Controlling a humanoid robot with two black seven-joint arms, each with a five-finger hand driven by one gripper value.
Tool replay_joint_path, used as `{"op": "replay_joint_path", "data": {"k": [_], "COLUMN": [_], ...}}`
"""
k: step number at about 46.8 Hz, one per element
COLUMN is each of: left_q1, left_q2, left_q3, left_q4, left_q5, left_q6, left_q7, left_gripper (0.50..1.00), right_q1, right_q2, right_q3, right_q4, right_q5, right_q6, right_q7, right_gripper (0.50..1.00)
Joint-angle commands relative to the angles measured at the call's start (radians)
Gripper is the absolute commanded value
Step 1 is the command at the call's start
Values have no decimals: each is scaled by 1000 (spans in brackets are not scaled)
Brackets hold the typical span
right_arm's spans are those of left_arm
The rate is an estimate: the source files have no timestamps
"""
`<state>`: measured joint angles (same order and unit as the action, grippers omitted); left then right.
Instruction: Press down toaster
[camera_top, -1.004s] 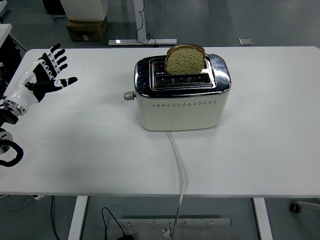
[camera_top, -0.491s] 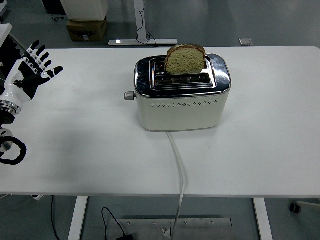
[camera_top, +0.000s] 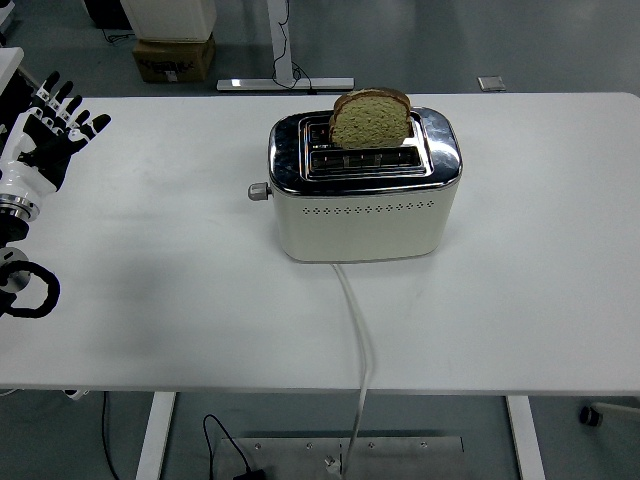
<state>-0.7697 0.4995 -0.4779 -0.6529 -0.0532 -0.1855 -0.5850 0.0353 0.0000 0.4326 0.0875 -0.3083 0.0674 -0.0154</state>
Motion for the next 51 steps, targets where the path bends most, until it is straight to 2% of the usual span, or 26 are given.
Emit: {"op": "replay_joint_path", "data": {"k": [1,7,14,21,41,51], "left_q1": [0,0,0,1,0,-3], "left_q2": [-28,-110,-185,-210,-268,-272], "left_q3": [-21,-82,-131,-137,-146,-143], "left_q4": [24,111,217,233,269,269], "left_q5": [-7,-11,-11,-22,-54,-48], "left_q6": [0,-9,-66,-95,-97,-100], "left_q7": [1,1,1,-3,7,8], "left_gripper": [1000,1000,1000,1000,1000,1000], "right_q1": [0,0,0,0,0,-2], "right_q2": [0,0,0,0,0,0], "right_q3": [0,0,0,0,0,2], "right_q4": [0,0,0,0,0,0], "right_q5": [0,0,2,2,0,2], "right_q6": [0,0,0,0,0,0], "right_q7": [0,0,0,0,0,-1], "right_gripper": [998,998,998,998,998,998]}}
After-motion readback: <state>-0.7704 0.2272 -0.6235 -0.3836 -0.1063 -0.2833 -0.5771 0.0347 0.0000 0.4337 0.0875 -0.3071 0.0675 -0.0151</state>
